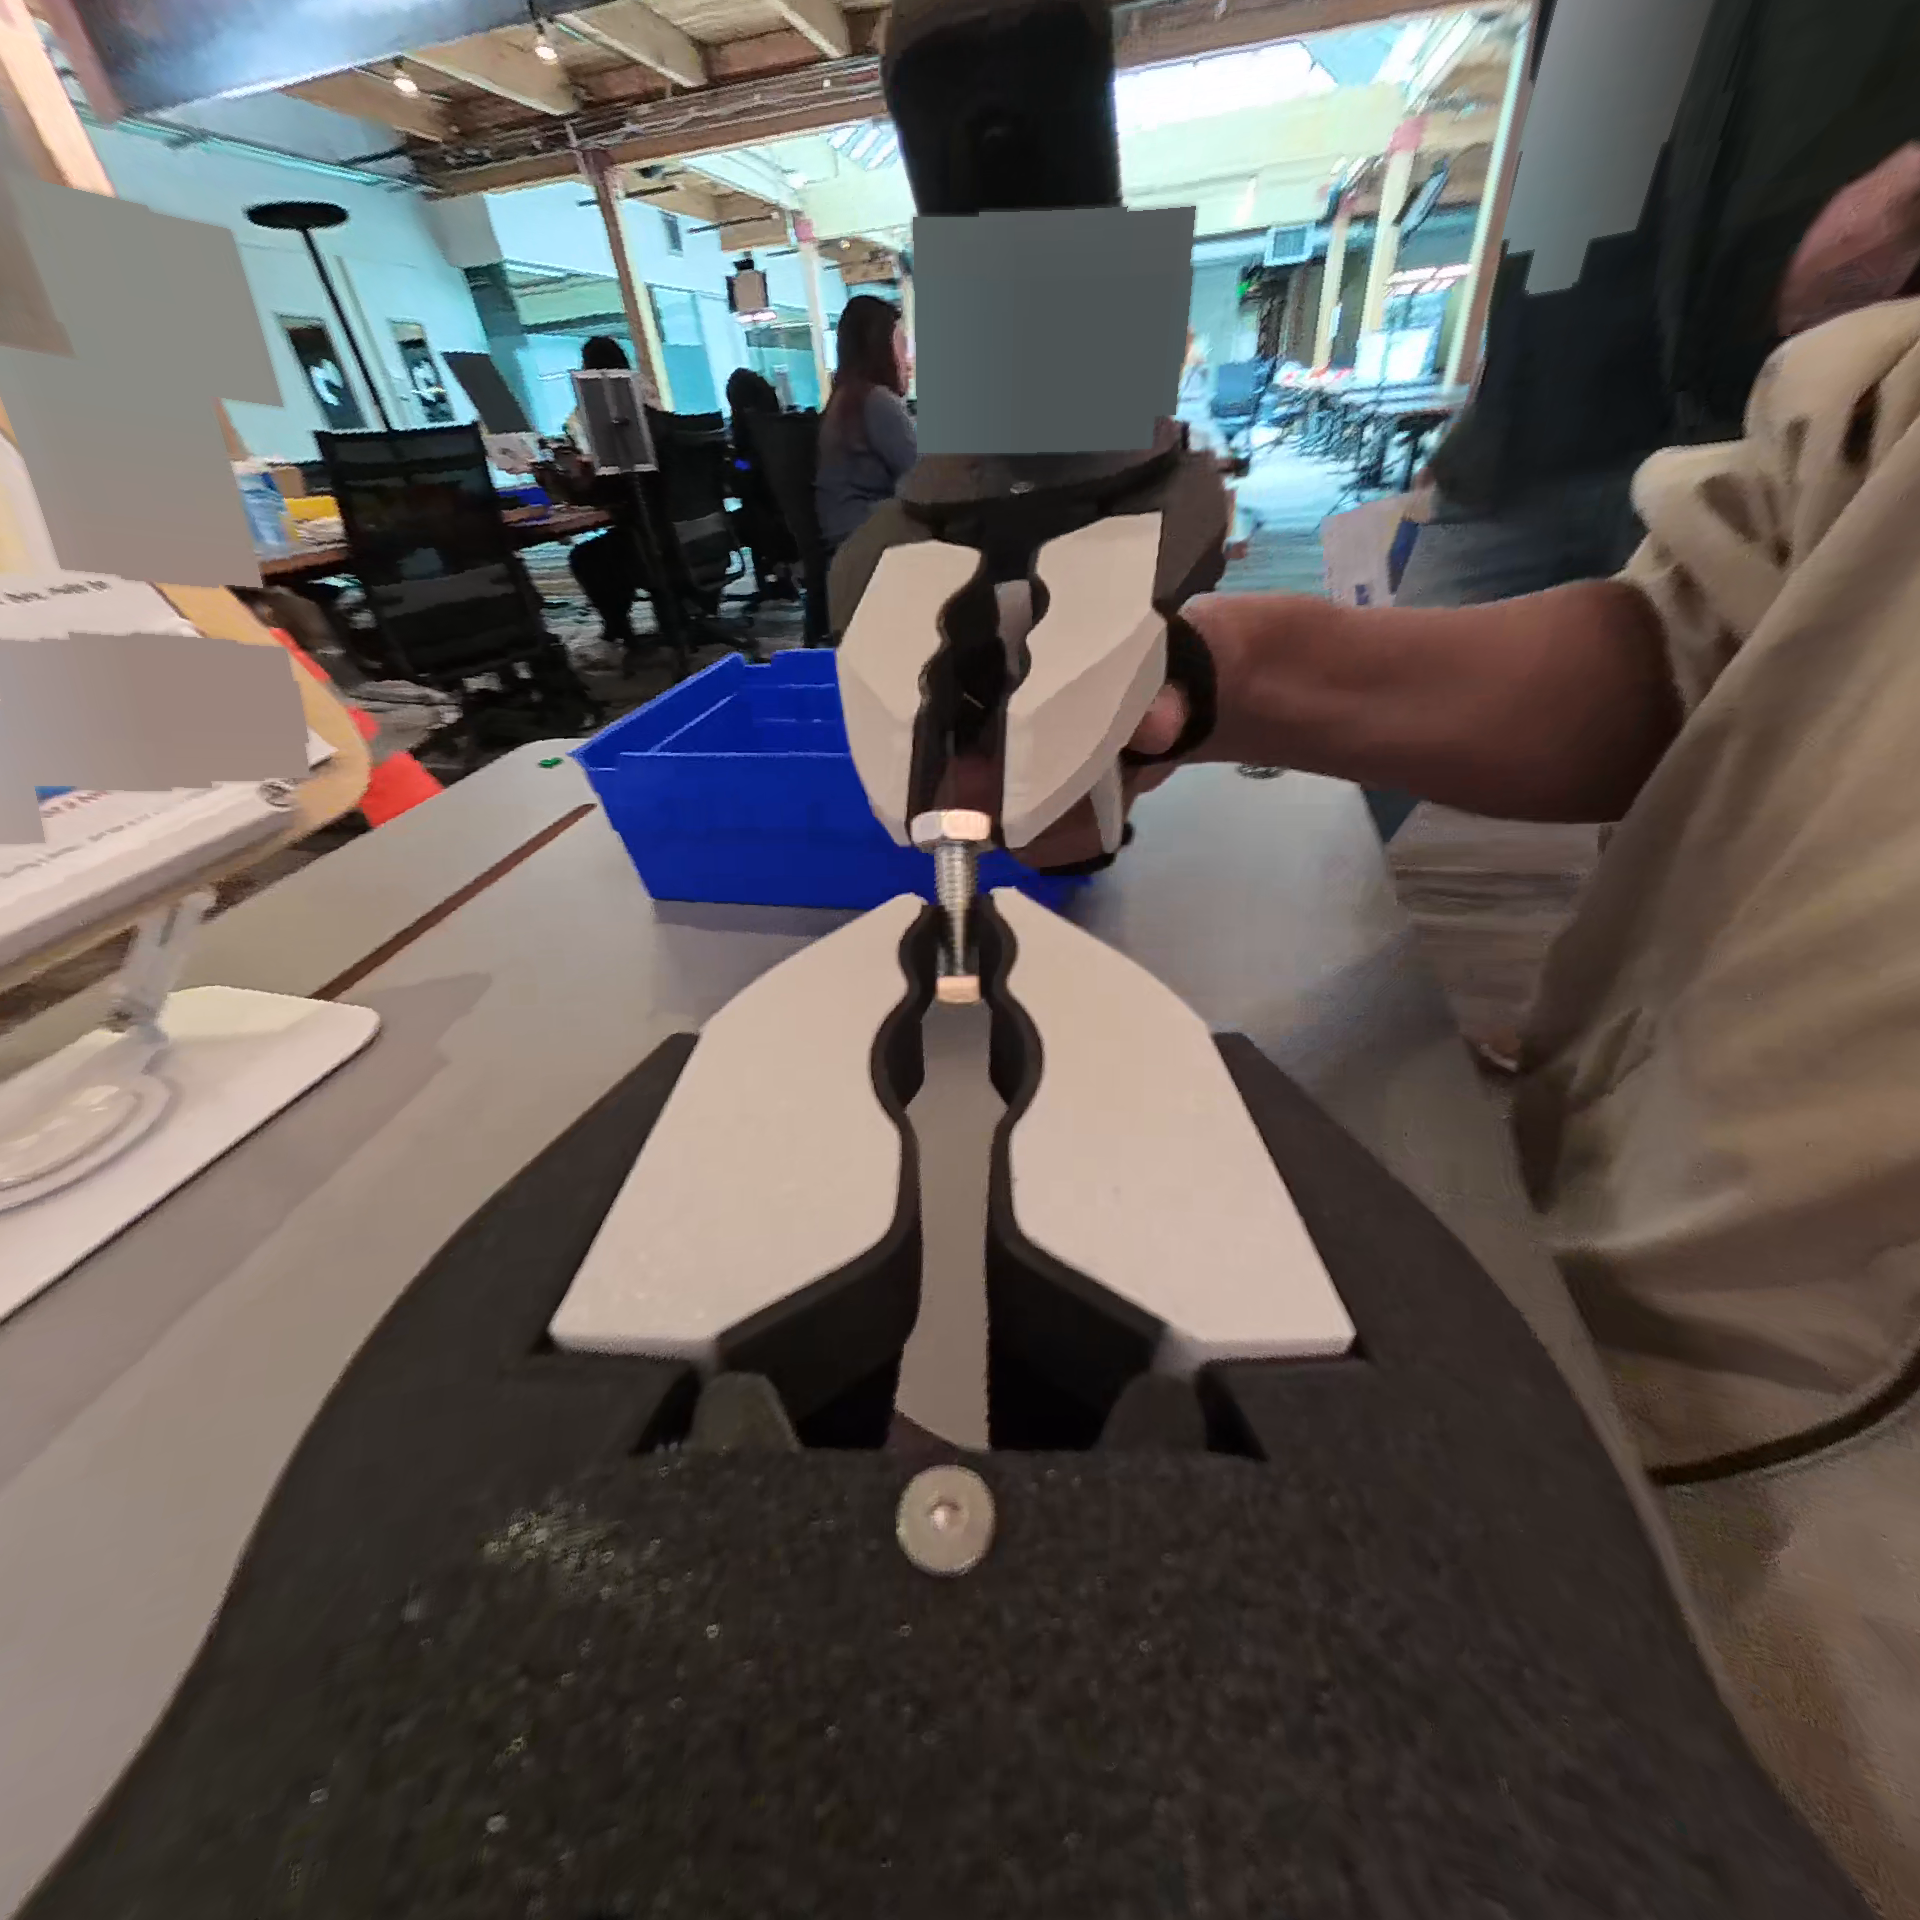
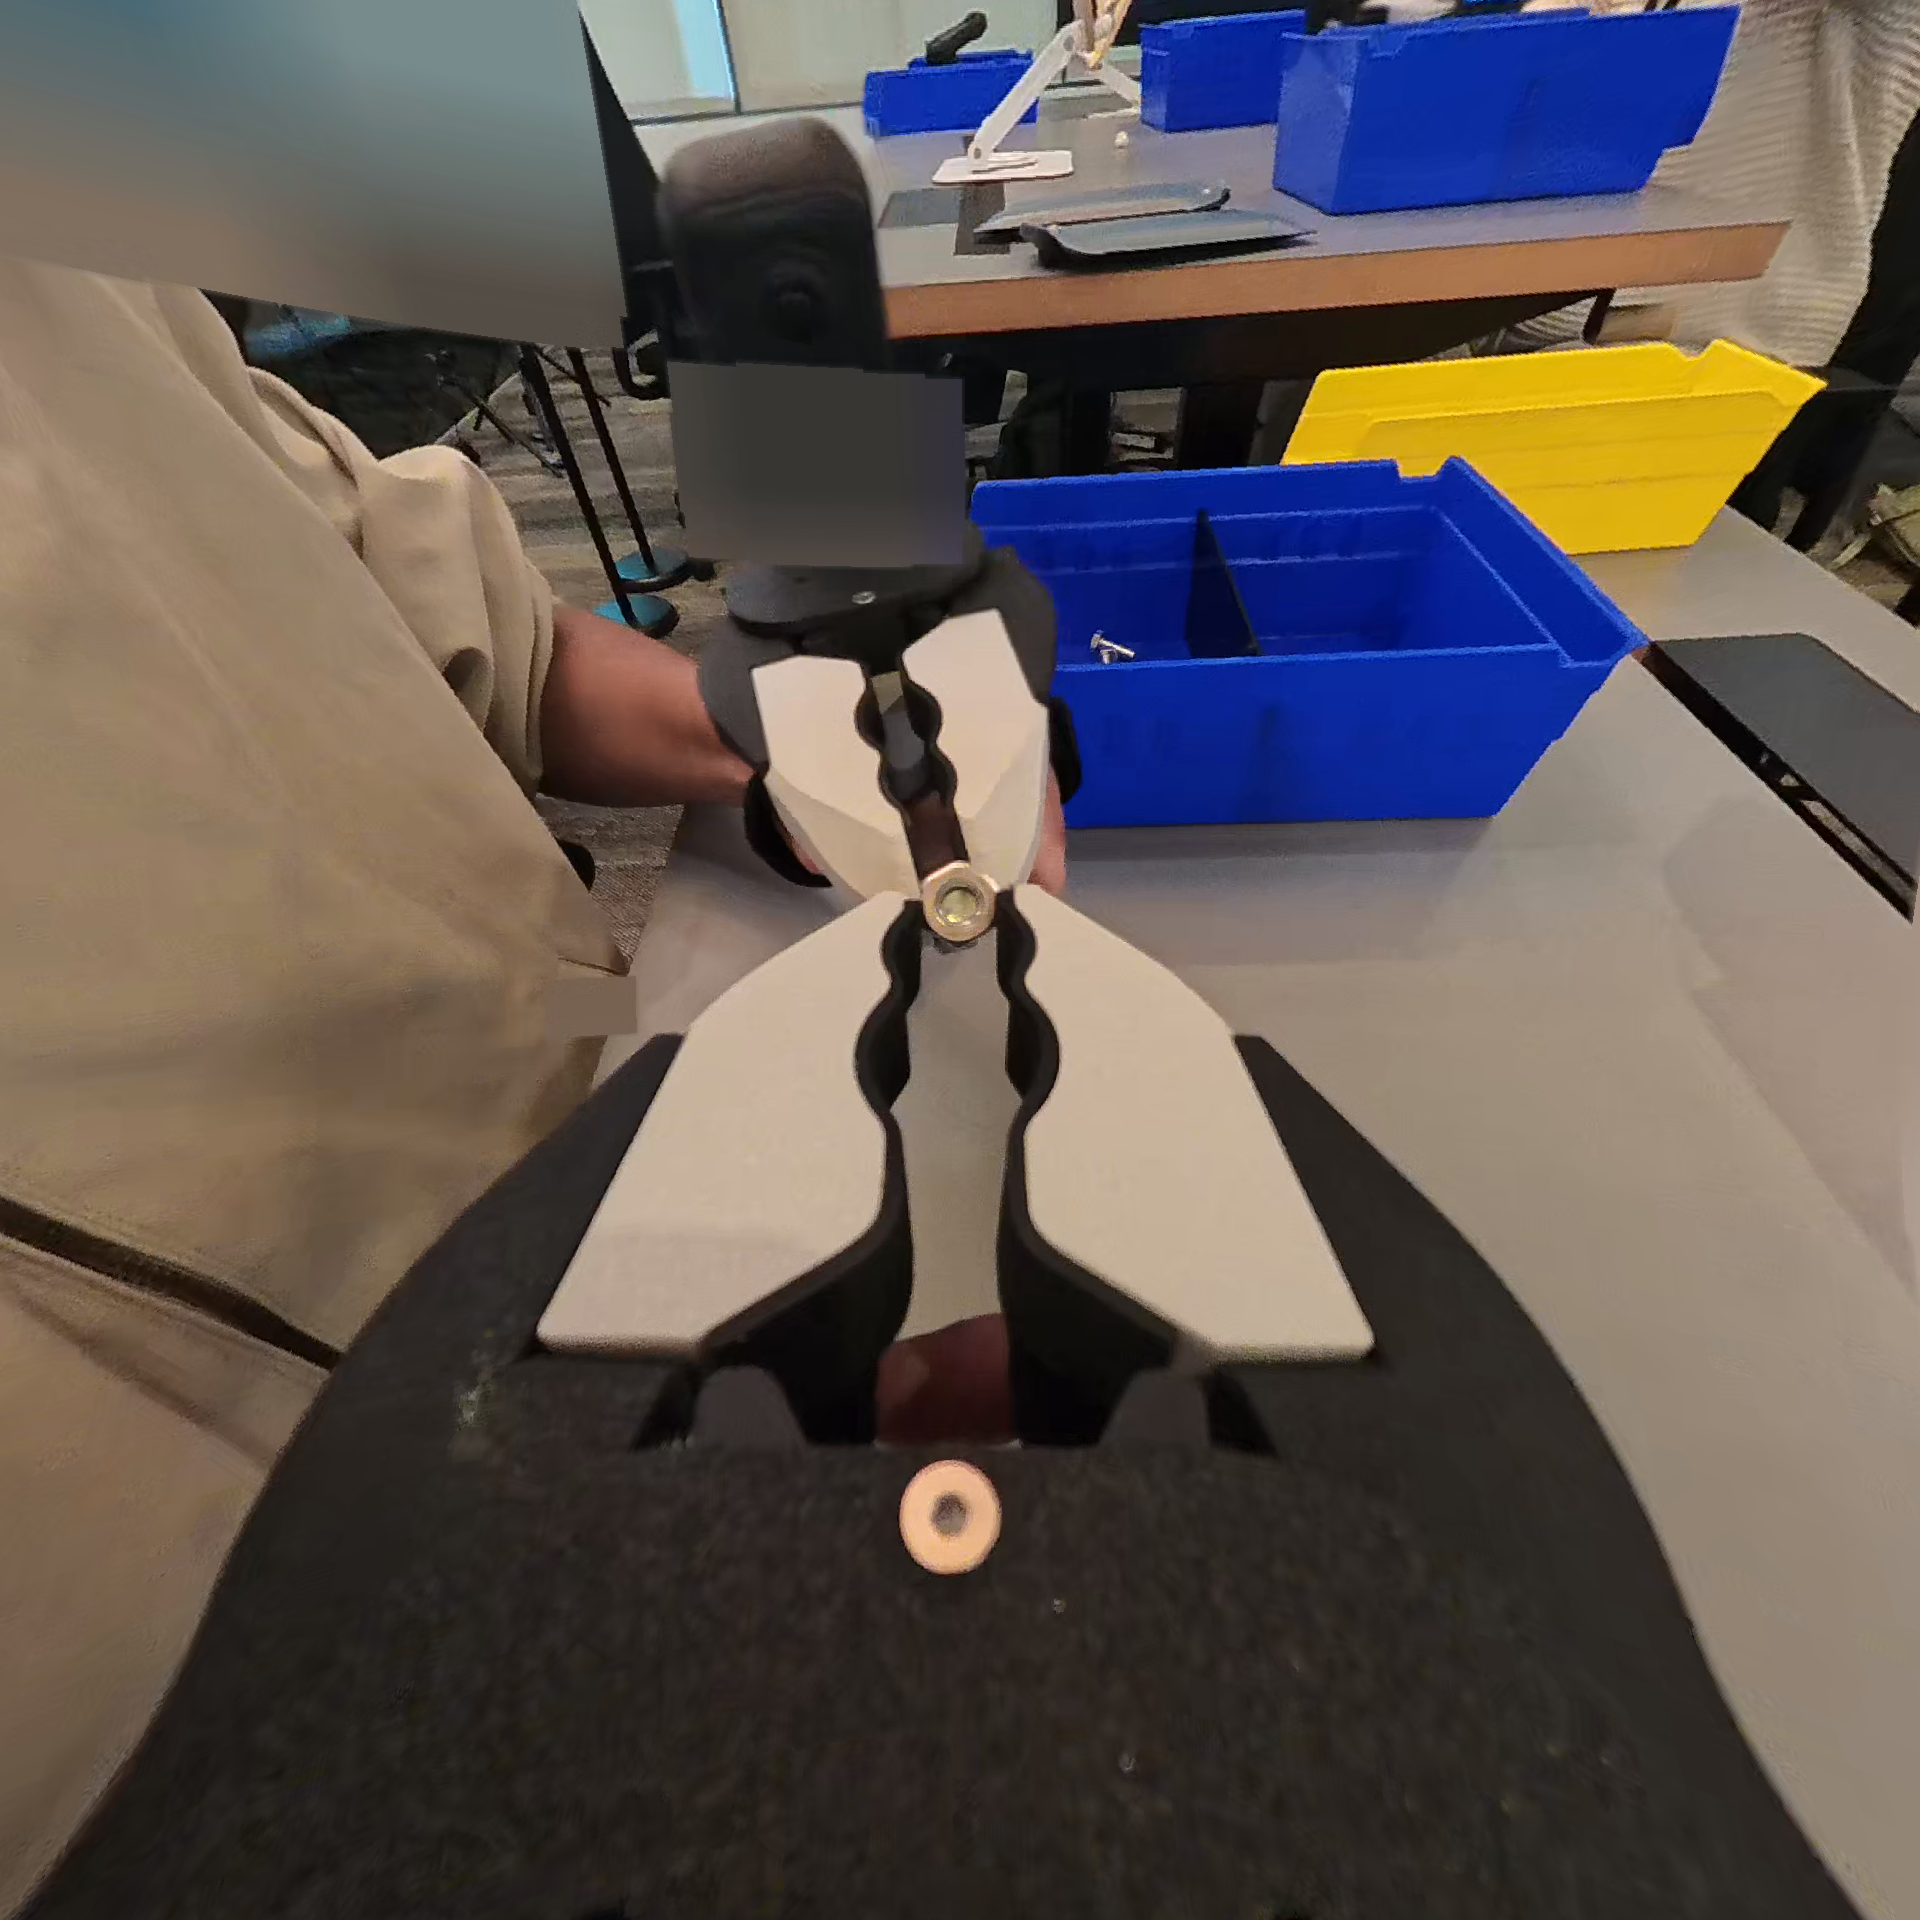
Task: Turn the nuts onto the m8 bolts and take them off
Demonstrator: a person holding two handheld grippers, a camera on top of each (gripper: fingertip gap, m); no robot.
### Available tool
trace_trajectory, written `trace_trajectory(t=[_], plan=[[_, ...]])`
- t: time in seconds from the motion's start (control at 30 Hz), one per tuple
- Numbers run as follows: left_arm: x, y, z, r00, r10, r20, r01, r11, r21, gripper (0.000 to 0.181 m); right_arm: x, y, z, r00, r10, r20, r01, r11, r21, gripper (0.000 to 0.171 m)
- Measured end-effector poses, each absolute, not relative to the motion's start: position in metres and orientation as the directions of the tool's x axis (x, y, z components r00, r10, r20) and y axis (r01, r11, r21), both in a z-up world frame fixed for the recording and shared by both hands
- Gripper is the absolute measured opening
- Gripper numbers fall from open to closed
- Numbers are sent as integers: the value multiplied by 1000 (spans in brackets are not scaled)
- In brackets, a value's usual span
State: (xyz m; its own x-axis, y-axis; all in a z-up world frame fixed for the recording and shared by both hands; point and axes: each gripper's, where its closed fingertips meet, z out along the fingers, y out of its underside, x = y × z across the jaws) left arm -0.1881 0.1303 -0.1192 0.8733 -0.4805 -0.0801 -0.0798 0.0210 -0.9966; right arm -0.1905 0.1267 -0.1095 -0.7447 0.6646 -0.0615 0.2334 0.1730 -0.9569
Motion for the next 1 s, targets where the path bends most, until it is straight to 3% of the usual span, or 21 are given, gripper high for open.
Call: trace_trajectory(t=[0.23, 0.57, 0.83, 1.0], plan=[[-190, 136, -119, 902, -274, -332, -332, 48, -942, 7, -192, 129, -110, -690, 715, -112, 260, 101, -960, 14], [-191, 139, -115, 773, -27, -634, -634, 7, -773, 7, -193, 130, -110, -569, 777, -269, 311, -99, -945, 14], [-194, 142, -119, 609, 117, -785, -780, -95, -619, 7, -194, 135, -119, -371, 761, -533, 422, -373, -826, 14], [-193, 143, -124, 491, 175, -854, -840, -164, -517, 7, -193, 136, -126, -276, 747, -605, 445, -458, -769, 14]])
